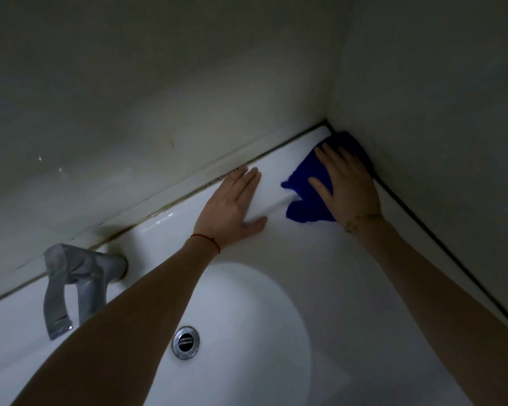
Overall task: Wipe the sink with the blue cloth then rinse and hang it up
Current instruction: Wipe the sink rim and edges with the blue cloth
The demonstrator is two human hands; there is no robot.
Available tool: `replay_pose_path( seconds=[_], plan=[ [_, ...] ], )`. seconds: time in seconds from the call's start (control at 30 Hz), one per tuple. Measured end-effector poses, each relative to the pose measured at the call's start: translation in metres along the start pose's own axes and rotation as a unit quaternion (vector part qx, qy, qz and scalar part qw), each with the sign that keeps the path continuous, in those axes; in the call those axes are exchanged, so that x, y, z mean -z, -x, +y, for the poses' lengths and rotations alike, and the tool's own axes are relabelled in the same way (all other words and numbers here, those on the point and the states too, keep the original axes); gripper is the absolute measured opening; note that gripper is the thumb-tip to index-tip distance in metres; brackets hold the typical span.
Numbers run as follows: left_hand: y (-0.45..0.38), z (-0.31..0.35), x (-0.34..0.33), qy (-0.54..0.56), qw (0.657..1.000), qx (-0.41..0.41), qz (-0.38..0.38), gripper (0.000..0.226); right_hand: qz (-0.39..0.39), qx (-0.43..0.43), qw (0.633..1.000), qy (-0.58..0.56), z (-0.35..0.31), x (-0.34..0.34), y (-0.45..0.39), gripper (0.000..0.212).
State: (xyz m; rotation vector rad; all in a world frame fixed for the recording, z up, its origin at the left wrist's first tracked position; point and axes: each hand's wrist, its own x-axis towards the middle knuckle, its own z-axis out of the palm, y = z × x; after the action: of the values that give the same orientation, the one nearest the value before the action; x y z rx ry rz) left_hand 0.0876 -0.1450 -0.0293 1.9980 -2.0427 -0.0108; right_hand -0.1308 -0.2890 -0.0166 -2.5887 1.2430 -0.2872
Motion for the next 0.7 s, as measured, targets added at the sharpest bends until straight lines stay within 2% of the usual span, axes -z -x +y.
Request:
replay_pose_path(
  seconds=[0.23, 0.5, 0.7],
  plan=[
    [0.000, -0.001, -0.001, 0.002, 1.000, -0.012, 0.022, 0.081, -0.012, -0.028, 0.999, 0.032, 0.025, 0.014, 0.089, 0.069],
    [0.001, -0.001, -0.003, -0.005, 1.000, -0.015, 0.018, 0.082, -0.030, -0.024, 0.999, 0.021, 0.003, 0.006, 0.021, 0.070],
    [0.001, -0.003, -0.004, -0.005, 0.999, -0.017, 0.028, 0.081, -0.038, -0.018, 0.999, 0.035, 0.014, 0.015, 0.058, 0.069]
  ],
)
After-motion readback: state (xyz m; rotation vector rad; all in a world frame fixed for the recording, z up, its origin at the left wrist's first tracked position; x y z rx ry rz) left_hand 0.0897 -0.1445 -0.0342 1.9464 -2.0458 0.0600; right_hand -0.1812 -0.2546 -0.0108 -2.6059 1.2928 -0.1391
